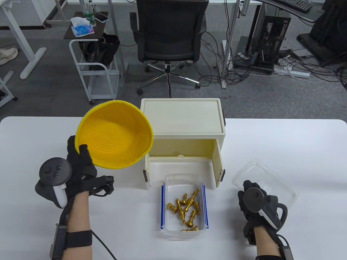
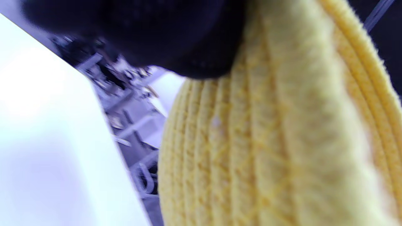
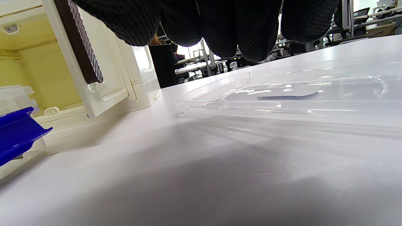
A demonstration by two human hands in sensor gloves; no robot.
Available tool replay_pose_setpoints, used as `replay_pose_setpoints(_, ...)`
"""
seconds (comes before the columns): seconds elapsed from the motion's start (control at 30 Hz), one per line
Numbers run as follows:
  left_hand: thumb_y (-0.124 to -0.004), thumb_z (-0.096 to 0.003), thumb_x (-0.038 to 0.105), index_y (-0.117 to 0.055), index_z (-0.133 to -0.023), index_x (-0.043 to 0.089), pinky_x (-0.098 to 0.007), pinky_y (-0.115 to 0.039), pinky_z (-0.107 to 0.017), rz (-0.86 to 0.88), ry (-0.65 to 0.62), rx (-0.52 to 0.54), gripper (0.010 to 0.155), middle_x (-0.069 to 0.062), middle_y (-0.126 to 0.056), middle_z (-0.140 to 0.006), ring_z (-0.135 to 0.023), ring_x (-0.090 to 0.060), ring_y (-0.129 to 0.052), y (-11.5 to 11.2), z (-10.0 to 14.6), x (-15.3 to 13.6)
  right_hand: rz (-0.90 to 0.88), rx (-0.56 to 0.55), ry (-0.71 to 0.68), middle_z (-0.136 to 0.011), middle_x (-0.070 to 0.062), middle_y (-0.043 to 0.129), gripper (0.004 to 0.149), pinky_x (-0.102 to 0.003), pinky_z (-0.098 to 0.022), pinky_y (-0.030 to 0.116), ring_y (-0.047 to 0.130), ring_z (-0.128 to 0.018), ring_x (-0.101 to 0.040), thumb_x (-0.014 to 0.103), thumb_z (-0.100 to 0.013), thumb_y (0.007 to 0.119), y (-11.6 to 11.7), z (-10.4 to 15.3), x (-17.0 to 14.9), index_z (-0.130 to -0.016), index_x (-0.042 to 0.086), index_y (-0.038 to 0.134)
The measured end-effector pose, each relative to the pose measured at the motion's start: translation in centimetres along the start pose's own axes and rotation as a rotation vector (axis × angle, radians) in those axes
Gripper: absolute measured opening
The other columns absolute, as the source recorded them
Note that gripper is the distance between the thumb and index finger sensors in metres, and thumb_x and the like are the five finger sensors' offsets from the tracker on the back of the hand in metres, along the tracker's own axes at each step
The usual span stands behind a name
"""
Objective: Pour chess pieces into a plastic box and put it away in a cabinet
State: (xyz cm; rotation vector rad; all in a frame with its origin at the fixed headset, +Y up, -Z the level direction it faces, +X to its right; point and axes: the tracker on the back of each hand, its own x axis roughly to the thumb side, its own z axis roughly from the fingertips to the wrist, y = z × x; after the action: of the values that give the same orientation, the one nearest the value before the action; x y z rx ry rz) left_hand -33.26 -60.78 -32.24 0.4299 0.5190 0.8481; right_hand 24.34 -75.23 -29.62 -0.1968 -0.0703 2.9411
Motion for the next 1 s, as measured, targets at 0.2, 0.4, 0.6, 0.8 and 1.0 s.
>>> replay_pose_setpoints(0.2, -0.065, -0.0616, 0.037, -0.057, -0.111, 0.028, -0.035, -0.086, -0.025, -0.382, 0.285, -0.057, 0.051, -0.019, -0.092, -0.053, -0.028, -0.016, -0.094, 2.8, -2.1, -2.9, 0.008, 0.005, -0.003, -0.102, -0.028, 0.069, 0.057, -0.06, -0.064, 0.071, 0.075, -0.088, -0.05, 0.039, -0.061, 0.067, 0.1, 0.0, 0.2, -0.108, 0.008, 0.059)
replay_pose_setpoints(0.4, -0.067, -0.0612, 0.035, -0.06, -0.11, 0.036, -0.043, -0.083, -0.037, -0.681, 0.57, -0.249, 0.05, -0.022, -0.09, -0.064, -0.042, -0.024, -0.094, 3.4, -3.2, -5.3, 0.017, 0.015, -0.014, -0.102, -0.028, 0.069, 0.057, -0.061, -0.064, 0.071, 0.075, -0.088, -0.05, 0.039, -0.061, 0.067, 0.3, 0.1, 0.6, -0.108, 0.008, 0.059)
replay_pose_setpoints(0.6, -0.07, -0.0603, 0.032, -0.065, -0.108, 0.036, -0.048, -0.079, -0.052, -0.853, 0.676, -0.267, 0.048, -0.017, -0.086, -0.08, -0.06, -0.027, -0.09, 3.1, -3.9, -8.3, 0.019, 0.026, -0.02, -0.102, -0.028, 0.069, 0.057, -0.061, -0.064, 0.071, 0.076, -0.087, -0.05, 0.039, -0.061, 0.067, 0.4, 0.1, 0.8, -0.108, 0.008, 0.06)
replay_pose_setpoints(0.8, -0.071, -0.0596, 0.029, -0.055, -0.112, 0.026, -0.053, -0.074, -0.063, -1.088, 0.735, -0.274, 0.055, -0.014, -0.081, -0.09, -0.071, -0.025, -0.088, 1.5, -4.4, -11.3, 0.024, 0.037, -0.026, -0.102, -0.028, 0.07, 0.057, -0.061, -0.063, 0.071, 0.076, -0.087, -0.05, 0.039, -0.061, 0.067, 0.6, 0.2, 1.1, -0.108, 0.008, 0.06)
replay_pose_setpoints(1.0, -0.071, -0.0603, 0.027, -0.049, -0.114, 0.021, -0.056, -0.072, -0.066, -1.147, 0.719, -0.257, 0.059, -0.012, -0.079, -0.097, -0.081, -0.028, -0.086, 0.6, -4.2, -13.5, 0.028, 0.049, -0.02, -0.102, -0.028, 0.07, 0.056, -0.061, -0.063, 0.071, 0.076, -0.087, -0.05, 0.039, -0.061, 0.067, 0.6, 0.1, 1.0, -0.107, 0.008, 0.06)
